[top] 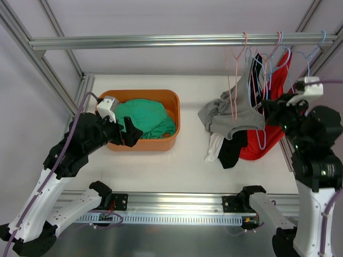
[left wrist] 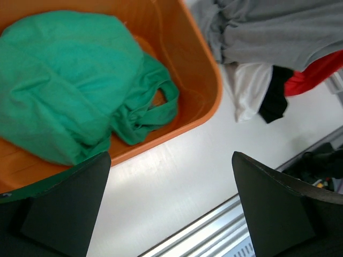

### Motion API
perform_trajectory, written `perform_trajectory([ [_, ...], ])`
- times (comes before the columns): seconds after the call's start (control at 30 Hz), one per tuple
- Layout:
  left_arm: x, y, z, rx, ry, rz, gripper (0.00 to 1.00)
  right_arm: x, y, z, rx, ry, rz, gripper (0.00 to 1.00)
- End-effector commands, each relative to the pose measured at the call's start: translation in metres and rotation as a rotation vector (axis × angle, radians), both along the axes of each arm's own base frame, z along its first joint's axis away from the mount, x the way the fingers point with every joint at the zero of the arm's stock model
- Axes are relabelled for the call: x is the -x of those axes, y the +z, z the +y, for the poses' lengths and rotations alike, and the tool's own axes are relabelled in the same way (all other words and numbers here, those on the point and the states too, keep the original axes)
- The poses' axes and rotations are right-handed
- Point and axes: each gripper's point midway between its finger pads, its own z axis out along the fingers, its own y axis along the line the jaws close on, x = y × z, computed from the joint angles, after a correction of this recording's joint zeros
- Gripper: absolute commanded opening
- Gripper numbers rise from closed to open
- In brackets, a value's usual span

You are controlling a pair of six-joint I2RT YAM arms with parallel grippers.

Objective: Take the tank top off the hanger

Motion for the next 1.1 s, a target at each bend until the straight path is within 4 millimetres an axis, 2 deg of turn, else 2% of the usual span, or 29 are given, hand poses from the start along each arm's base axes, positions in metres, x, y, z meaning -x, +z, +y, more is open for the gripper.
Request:
perform_trajectory([
  [0.0,0.006,0.055,-0.033,0.155,-0.16,-0.097,0.99,0.048,0.003,-0.007,-0.012,-0.014,-0.032,0.0],
  [0.07,0.011,0.07,-0.051,0.209,-0.248,-0.099,0.99,0.072,0.003,-0.015,0.0,-0.047,-0.041,0.0],
  [0.13,0.017,0.104,-0.068,0.272,-0.343,-0.171,0.99,0.095,0.0,-0.019,0.009,-0.057,-0.022,0.0],
  [0.2,0.036,0.128,-0.096,0.319,-0.507,-0.219,0.99,0.117,-0.007,-0.021,0.029,-0.05,0.005,0.0],
  [0.23,0.042,0.147,-0.109,0.347,-0.564,-0.284,0.99,0.13,0.003,-0.022,0.026,-0.048,-0.026,0.0],
  [0.27,0.036,0.147,-0.125,0.316,-0.596,-0.302,0.99,0.139,0.006,-0.02,0.022,-0.033,-0.032,0.0],
  [0.3,0.058,0.173,-0.142,0.339,-0.686,-0.357,0.99,0.15,0.005,-0.017,0.026,-0.011,-0.021,0.0],
  [0.33,0.062,0.183,-0.154,0.335,-0.717,-0.383,0.99,0.167,0.022,-0.016,0.018,0.002,-0.077,0.0],
  [0.37,0.048,0.176,-0.178,0.287,-0.714,-0.378,0.99,0.178,0.028,-0.013,0.01,0.026,-0.096,0.0],
  [0.4,0.054,0.209,-0.182,0.323,-0.732,-0.439,0.99,0.189,0.03,-0.011,0.006,0.043,-0.098,0.0],
  [0.43,0.059,0.217,-0.195,0.328,-0.763,-0.453,0.99,0.205,0.046,-0.009,-0.006,0.06,-0.154,0.0],
  [0.47,0.047,0.209,-0.218,0.306,-0.771,-0.424,0.99,0.212,0.05,-0.002,-0.017,0.104,-0.167,0.0],
  [0.5,0.049,0.241,-0.219,0.347,-0.769,-0.481,0.99,0.219,0.054,0.002,-0.027,0.141,-0.185,0.0],
  [0.53,0.047,0.248,-0.227,0.356,-0.774,-0.491,0.99,0.223,0.058,0.007,-0.042,0.182,-0.19,0.0],
  [0.57,0.038,0.24,-0.248,0.342,-0.787,-0.47,0.99,0.23,0.061,0.014,-0.047,0.236,-0.201,0.0],
  [0.6,0.041,0.266,-0.248,0.381,-0.789,-0.519,0.99,0.231,0.062,0.018,-0.051,0.271,-0.196,0.0],
  [0.63,0.039,0.271,-0.255,0.392,-0.795,-0.526,0.99,0.227,0.061,0.022,-0.056,0.292,-0.179,0.0],
  [0.67,0.03,0.261,-0.274,0.377,-0.802,-0.505,0.99,0.228,0.06,0.026,-0.057,0.317,-0.172,0.0],
  [0.7,0.03,0.276,-0.275,0.401,-0.802,-0.532,0.99,0.224,0.059,0.028,-0.058,0.323,-0.159,0.0],
  [0.77,0.024,0.269,-0.291,0.398,-0.82,-0.52,0.99,0.218,0.06,0.029,-0.057,0.327,-0.145,0.0],
  [0.83,0.023,0.27,-0.296,0.404,-0.825,-0.527,0.96,0.216,0.063,0.03,-0.056,0.332,-0.152,0.0],
  [0.87,0.021,0.263,-0.3,0.392,-0.822,-0.523,0.94,0.215,0.065,0.033,-0.056,0.344,-0.15,0.0],
  [0.97,0.011,0.25,-0.306,0.365,-0.787,-0.522,0.78,0.211,0.067,0.036,-0.058,0.36,-0.146,0.0],
  [1.07,0.004,0.237,-0.311,0.345,-0.768,-0.502,0.76,0.209,0.069,0.037,-0.057,0.367,-0.15,0.0],
])
